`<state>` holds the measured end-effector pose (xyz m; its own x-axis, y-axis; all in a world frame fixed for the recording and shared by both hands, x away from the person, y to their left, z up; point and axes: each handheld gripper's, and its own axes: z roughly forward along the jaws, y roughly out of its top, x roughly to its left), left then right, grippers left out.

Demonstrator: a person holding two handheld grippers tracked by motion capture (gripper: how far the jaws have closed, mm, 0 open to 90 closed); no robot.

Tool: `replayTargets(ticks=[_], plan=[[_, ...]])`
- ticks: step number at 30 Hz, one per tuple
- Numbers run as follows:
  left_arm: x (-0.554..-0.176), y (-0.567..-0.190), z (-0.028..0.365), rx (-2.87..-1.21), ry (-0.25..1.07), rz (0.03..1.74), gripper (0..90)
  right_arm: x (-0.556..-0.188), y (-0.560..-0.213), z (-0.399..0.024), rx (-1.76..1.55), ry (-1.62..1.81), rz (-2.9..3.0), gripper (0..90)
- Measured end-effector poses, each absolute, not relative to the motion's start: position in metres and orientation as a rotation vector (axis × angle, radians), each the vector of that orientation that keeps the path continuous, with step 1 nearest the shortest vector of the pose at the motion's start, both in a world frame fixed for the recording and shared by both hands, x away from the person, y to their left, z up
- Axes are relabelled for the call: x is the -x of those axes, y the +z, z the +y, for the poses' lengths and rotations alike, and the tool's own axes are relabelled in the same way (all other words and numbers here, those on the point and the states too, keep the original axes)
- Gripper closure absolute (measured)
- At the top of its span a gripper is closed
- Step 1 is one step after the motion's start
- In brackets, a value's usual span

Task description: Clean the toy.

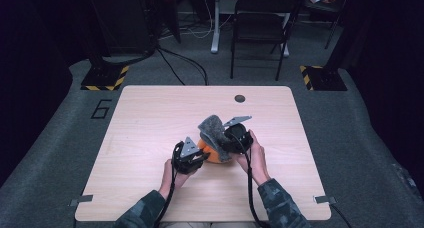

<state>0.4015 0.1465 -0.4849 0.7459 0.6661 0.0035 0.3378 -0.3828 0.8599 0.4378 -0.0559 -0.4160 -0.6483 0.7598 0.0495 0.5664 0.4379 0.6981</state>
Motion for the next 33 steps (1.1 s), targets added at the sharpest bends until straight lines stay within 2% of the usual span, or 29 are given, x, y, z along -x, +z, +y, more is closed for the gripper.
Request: replayTargets(ticks=[9, 20, 33], plan=[[-0.401, -0.485, 0.145, -1.993, 0.445, 0.757, 75.4, -0.44, -0.416, -0.062, -1.136, 0.985, 2.436, 72.9], [-0.403, -0.486, 0.148, -1.987, 0.421, 0.765, 75.5, -0.454, -0.429, -0.092, -1.292, 0.92, 2.465, 72.9], [-0.405, -0.487, 0.15, -1.975, 0.42, 0.779, 75.6, -0.471, -0.475, -0.115, -1.484, 0.721, 2.438, 73.0]])
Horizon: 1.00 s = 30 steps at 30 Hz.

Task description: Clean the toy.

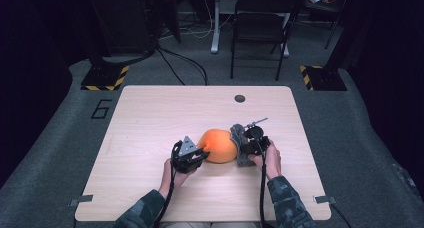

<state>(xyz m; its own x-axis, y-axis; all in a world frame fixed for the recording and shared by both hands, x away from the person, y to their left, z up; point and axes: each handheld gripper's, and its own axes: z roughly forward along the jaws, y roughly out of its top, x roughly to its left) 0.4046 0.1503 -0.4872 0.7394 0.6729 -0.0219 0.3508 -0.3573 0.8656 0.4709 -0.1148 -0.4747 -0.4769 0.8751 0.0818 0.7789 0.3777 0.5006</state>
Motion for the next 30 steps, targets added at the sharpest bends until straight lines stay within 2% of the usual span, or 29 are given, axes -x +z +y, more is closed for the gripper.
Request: replayTargets(ticks=[3, 5, 9, 11, 15, 20, 22, 26, 28, 30], plan=[[-0.405, -0.487, 0.152, -1.972, 0.412, 0.786, 75.6, -0.475, -0.491, -0.116, -1.513, 0.667, 2.457, 73.0], [-0.406, -0.488, 0.153, -1.966, 0.412, 0.786, 75.6, -0.475, -0.49, -0.117, -1.52, 0.692, 2.452, 73.1], [-0.406, -0.488, 0.154, -1.968, 0.415, 0.788, 75.5, -0.473, -0.468, -0.122, -1.495, 0.708, 2.424, 73.1], [-0.406, -0.488, 0.154, -1.963, 0.414, 0.792, 75.5, -0.468, -0.447, -0.124, -1.461, 0.771, 2.427, 73.1], [-0.407, -0.488, 0.154, -1.964, 0.421, 0.79, 75.4, -0.455, -0.416, -0.111, -1.356, 0.88, 2.472, 73.1], [-0.408, -0.491, 0.157, -1.965, 0.425, 0.785, 73.7, -0.45, -0.422, -0.086, -1.248, 0.82, 2.518, 73.2], [-0.407, -0.492, 0.157, -1.96, 0.443, 0.754, 68.6, -0.454, -0.429, -0.087, -1.28, 0.845, 2.495, 73.2], [-0.405, -0.497, 0.152, -2.042, 0.52, 0.686, 51.6, -0.459, -0.434, -0.094, -1.304, 0.885, 2.47, 73.1], [-0.404, -0.498, 0.147, -2.058, 0.571, 0.675, 47.1, -0.46, -0.436, -0.095, -1.305, 0.906, 2.47, 73.2], [-0.404, -0.501, 0.143, -2.053, 0.596, 0.683, 47.2, -0.459, -0.437, -0.095, -1.304, 0.906, 2.466, 73.2]])
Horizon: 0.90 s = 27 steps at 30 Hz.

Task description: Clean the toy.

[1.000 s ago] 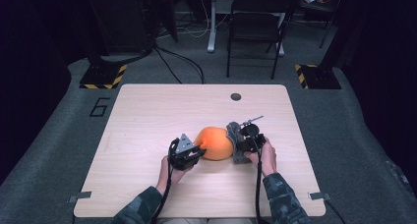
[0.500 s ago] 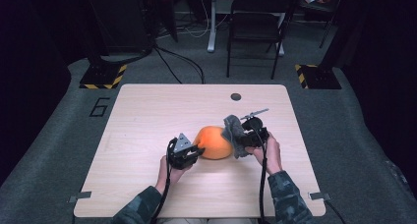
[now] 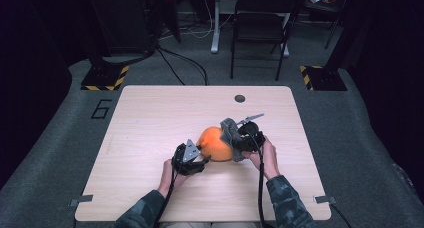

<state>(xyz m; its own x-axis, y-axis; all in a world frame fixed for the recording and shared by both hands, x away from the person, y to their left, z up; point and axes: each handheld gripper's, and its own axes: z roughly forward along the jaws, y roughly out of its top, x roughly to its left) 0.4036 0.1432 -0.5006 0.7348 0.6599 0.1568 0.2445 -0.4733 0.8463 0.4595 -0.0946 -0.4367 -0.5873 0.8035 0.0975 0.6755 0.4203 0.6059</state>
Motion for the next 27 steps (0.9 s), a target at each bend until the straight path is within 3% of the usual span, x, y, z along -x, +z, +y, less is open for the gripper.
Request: replayTargets(ticks=[2, 6, 9, 18, 22, 27], plan=[[-0.405, -0.504, 0.141, -2.046, 0.619, 0.696, 51.8, -0.459, -0.437, -0.093, -1.284, 0.896, 2.469, 73.1], [-0.406, -0.505, 0.141, -2.034, 0.624, 0.729, 71.0, -0.458, -0.437, -0.089, -1.278, 0.889, 2.456, 73.1], [-0.405, -0.501, 0.142, -2.031, 0.605, 0.751, 77.9, -0.457, -0.435, -0.091, -1.265, 0.895, 2.454, 72.7], [-0.401, -0.478, 0.145, -2.003, 0.505, 0.784, 81.9, -0.45, -0.404, -0.099, -1.249, 1.067, 2.411, 72.7], [-0.397, -0.476, 0.14, -2.02, 0.493, 0.769, 81.9, -0.438, -0.391, -0.084, -1.193, 1.169, 2.433, 72.7], [-0.4, -0.483, 0.139, -2.044, 0.491, 0.78, 81.4, -0.434, -0.41, -0.056, -1.107, 0.959, 2.47, 72.7]])
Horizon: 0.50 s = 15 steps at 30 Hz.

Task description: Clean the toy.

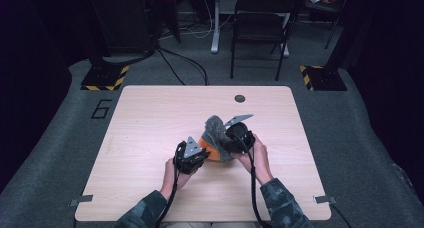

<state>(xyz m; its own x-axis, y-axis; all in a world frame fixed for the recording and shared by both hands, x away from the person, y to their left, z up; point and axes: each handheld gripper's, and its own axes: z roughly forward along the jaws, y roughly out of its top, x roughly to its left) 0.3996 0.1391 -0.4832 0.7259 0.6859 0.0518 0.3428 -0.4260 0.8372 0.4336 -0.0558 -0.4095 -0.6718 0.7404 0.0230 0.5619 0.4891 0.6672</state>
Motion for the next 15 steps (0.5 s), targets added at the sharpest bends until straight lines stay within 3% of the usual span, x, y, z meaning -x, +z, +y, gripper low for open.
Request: replayTargets(ticks=[15], plan=[[-0.404, -0.487, 0.143, -2.026, 0.464, 0.776, 81.0, -0.452, -0.427, -0.09, -1.249, 0.93, 2.509, 72.2]])
